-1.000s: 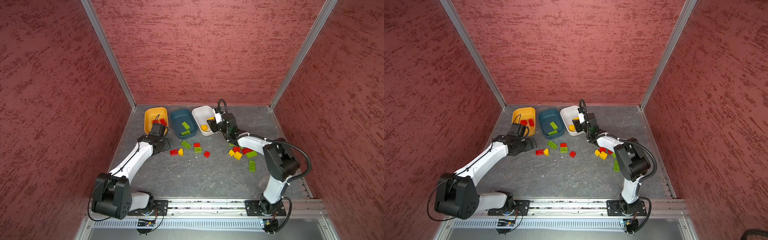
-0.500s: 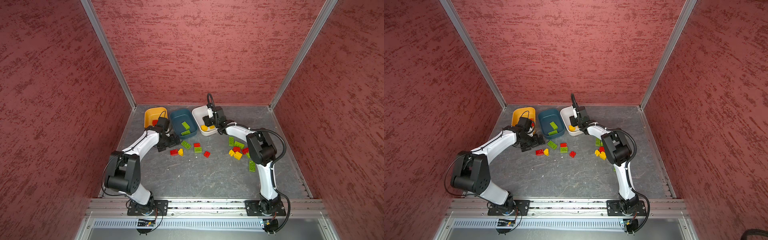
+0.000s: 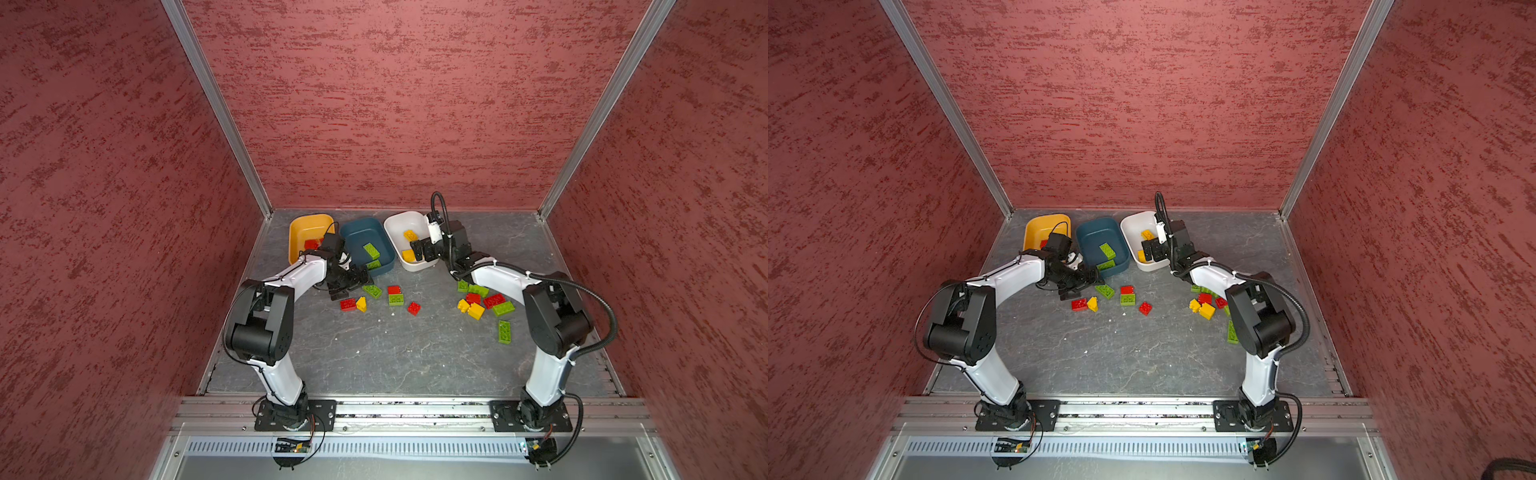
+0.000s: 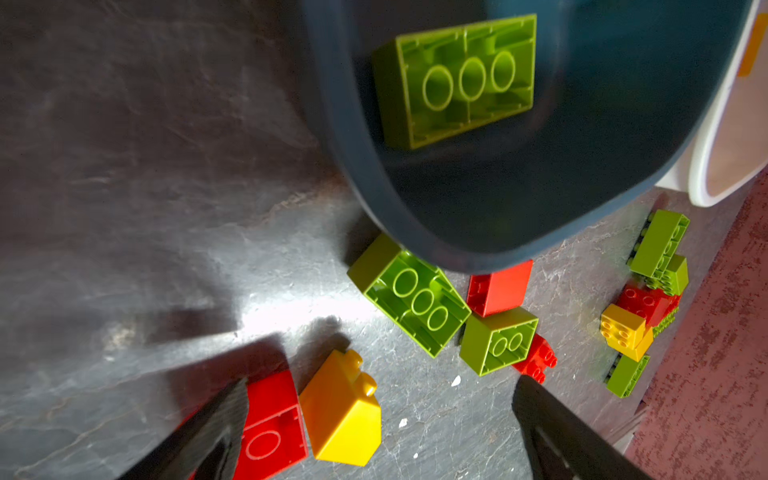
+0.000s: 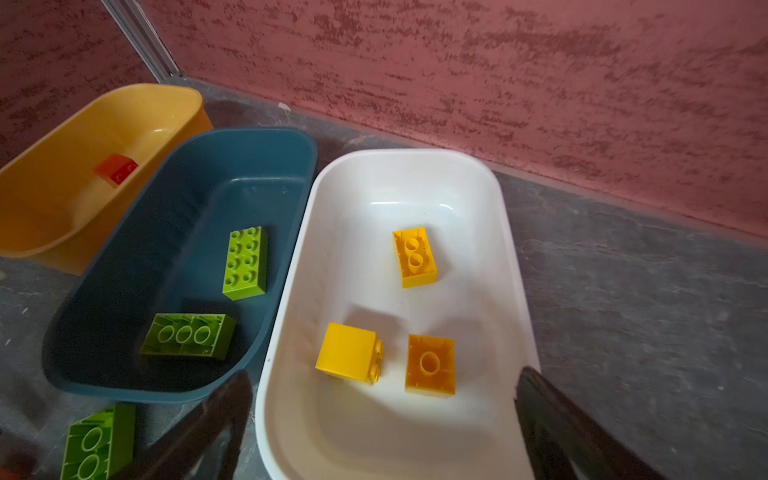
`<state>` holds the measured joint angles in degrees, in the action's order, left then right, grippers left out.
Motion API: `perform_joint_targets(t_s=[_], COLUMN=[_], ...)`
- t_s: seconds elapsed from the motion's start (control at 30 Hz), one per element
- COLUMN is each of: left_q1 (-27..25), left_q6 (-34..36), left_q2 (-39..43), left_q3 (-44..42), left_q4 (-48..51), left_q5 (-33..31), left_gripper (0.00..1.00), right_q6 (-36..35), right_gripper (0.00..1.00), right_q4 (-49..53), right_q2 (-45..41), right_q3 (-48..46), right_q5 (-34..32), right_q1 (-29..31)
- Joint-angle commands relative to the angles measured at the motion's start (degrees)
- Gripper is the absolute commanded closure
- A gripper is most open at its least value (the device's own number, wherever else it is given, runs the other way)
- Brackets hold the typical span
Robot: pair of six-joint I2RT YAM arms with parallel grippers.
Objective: Sort the legos into containers by color
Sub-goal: 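Lower the left gripper onto a red brick and grasp it while right gripper hovers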
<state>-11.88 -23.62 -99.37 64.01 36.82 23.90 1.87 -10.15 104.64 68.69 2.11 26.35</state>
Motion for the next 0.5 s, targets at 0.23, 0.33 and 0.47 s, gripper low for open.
perform_joint_targets(t_s=[0.23,0.33,0.47], left_q1=[-4.31,-6.75,-11.29], left_q6=[0.24,0.53,3.3], left_q2=[10.89,11.84,11.03], left_q3=[-10.1,-10.65,-10.16], left_q4=[1.95,4.8,9.0], left_q5=[4.01,-1.09,-8.77], left_gripper=[0.01,0.0,0.0], right_q6=[4.02,5.29,5.68], right_gripper=[0.01,0.01,0.01], right_q4=[-4.13,-4.32,-4.85], right_q2=[-3.9,-3.74,-3.67], right_q3=[-6.02,-5.93,-5.79], right_q5=[-3.3,-2.69,-2.72], right_q1=[-0.07,-0.07,-0.07])
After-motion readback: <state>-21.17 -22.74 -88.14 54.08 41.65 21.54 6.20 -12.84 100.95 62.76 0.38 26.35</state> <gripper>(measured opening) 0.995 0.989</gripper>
